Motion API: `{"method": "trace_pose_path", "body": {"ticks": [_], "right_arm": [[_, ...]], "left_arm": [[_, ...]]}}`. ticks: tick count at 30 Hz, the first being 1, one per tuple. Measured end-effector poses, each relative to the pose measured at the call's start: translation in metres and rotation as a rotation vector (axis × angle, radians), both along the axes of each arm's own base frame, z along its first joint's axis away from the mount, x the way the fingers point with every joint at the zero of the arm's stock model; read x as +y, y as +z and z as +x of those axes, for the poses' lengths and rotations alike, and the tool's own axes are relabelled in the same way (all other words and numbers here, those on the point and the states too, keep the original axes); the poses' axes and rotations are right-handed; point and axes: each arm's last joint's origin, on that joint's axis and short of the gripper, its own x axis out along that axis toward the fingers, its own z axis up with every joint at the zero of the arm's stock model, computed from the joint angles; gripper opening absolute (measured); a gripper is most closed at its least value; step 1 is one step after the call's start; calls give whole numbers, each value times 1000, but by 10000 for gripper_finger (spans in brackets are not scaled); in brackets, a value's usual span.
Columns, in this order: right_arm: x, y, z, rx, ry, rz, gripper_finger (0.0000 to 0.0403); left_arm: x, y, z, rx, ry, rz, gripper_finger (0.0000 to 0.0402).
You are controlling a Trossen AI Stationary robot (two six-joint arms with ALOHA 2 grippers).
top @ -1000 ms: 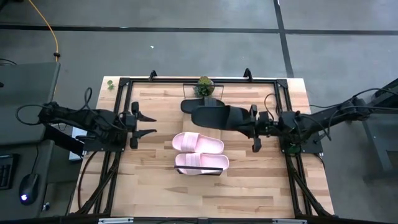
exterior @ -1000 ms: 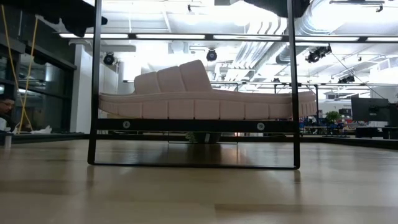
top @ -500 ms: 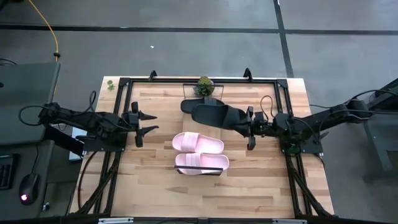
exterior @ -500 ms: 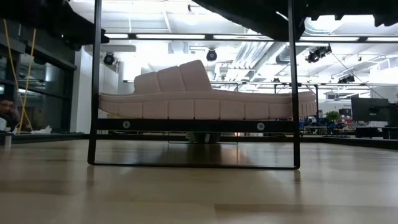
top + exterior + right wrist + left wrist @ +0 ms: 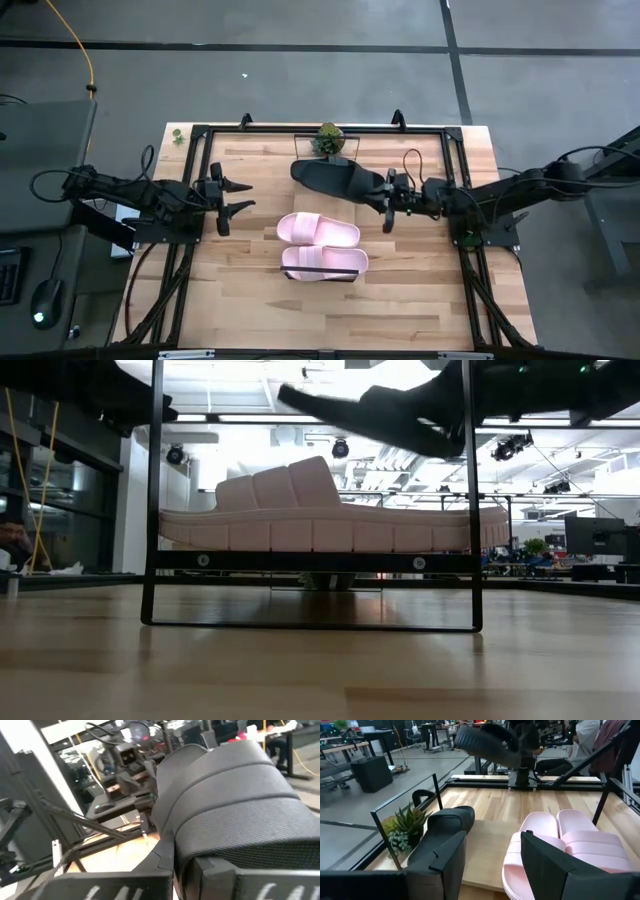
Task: Pick and place slides into the shelf
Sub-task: Put the black slide on the shelf
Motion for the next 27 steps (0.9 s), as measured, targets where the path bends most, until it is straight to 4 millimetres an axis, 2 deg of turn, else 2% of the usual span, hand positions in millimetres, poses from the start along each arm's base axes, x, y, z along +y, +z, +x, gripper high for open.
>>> {"method": "trace_pose_path", "body": {"ticks": [10, 27], "right_arm": [[-3, -19, 19, -2, -2, 68, 0], [-14, -51, 35, 66, -55, 139, 0]], "left_arm": [[0, 0, 0, -6, 8, -17, 172], [2, 7, 0, -75, 64, 4, 172]]}}
